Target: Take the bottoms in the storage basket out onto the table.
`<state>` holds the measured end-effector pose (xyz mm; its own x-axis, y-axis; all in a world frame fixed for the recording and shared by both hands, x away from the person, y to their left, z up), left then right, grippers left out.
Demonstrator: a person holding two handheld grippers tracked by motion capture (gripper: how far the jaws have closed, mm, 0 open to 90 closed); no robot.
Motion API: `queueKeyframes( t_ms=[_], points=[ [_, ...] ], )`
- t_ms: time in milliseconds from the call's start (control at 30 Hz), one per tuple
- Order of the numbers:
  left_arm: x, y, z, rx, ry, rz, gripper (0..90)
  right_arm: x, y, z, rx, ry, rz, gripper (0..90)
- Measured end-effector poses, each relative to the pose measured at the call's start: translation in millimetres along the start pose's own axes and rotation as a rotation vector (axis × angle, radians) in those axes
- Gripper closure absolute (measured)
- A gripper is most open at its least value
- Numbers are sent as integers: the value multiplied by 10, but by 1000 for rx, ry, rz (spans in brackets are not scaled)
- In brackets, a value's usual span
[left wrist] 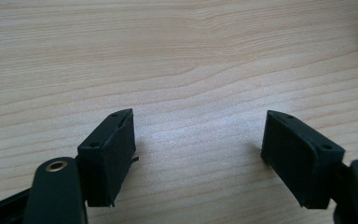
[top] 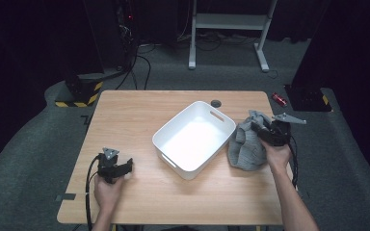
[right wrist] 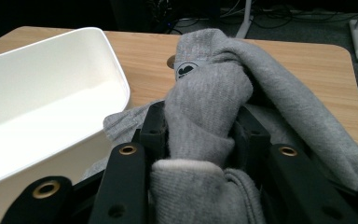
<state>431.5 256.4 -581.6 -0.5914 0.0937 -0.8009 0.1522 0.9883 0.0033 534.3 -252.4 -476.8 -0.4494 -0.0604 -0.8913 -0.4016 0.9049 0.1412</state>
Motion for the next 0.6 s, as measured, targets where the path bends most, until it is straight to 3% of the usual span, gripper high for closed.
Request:
queueKeyframes(
  t_ms=[600],
  points=[
    [0, 0, 0, 0, 0, 1, 258, 201, -16, 189, 26, 61, -6, 608]
  ],
)
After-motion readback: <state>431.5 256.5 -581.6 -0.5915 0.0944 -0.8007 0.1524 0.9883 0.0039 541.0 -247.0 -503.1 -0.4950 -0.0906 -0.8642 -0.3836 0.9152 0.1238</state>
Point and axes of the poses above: each handheld gripper's, and its own axes: z roughly forward along the jaws, x roughly out of its underside, y roughly to its left, the point moved 8 cm from there along z, roughly forward along the jaws, and after that the axes turned 5 degrees about -y, right-handed, at the moved point
